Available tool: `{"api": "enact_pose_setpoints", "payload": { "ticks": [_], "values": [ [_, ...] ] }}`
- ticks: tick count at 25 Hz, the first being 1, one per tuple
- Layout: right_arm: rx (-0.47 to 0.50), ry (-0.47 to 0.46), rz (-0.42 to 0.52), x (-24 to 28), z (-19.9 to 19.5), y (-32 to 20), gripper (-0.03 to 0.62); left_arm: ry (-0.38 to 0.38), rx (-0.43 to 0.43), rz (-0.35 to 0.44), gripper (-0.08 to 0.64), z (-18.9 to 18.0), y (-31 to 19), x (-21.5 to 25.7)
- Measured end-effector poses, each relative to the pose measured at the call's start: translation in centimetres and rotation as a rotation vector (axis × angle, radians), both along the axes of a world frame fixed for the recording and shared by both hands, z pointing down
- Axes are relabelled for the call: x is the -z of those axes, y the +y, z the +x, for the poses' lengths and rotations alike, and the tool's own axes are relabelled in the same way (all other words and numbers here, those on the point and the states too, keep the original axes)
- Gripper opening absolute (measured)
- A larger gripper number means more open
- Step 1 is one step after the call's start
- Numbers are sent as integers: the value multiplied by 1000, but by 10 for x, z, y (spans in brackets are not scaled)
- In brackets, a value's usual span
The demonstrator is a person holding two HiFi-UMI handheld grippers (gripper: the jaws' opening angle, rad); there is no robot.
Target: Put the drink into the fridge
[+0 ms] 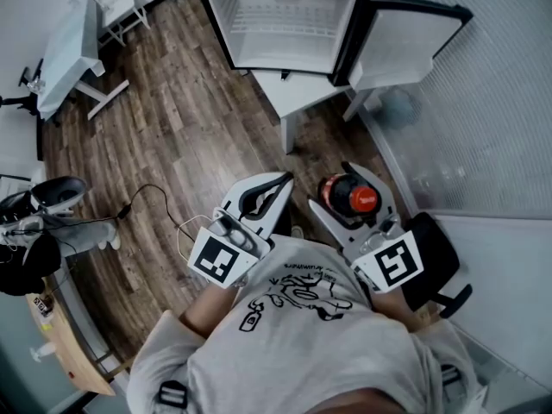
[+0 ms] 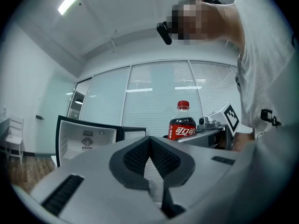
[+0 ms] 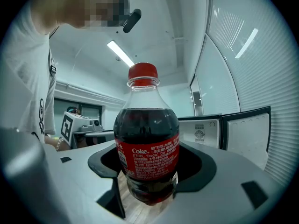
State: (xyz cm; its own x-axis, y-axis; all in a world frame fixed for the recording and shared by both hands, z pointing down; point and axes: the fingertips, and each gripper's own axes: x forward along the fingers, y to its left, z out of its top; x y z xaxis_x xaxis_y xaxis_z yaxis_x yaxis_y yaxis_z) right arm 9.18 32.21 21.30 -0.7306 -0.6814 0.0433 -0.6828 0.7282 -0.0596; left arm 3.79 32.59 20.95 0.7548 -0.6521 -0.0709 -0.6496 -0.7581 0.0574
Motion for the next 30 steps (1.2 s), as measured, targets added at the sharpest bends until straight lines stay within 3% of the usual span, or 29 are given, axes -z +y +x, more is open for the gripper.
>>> {"api": "enact_pose_setpoints", "payload": {
  "ticks": [30],
  "values": [
    [-50, 31, -34, 1, -61, -180, 325, 19, -67, -8, 2, -58, -184, 10]
  ]
}}
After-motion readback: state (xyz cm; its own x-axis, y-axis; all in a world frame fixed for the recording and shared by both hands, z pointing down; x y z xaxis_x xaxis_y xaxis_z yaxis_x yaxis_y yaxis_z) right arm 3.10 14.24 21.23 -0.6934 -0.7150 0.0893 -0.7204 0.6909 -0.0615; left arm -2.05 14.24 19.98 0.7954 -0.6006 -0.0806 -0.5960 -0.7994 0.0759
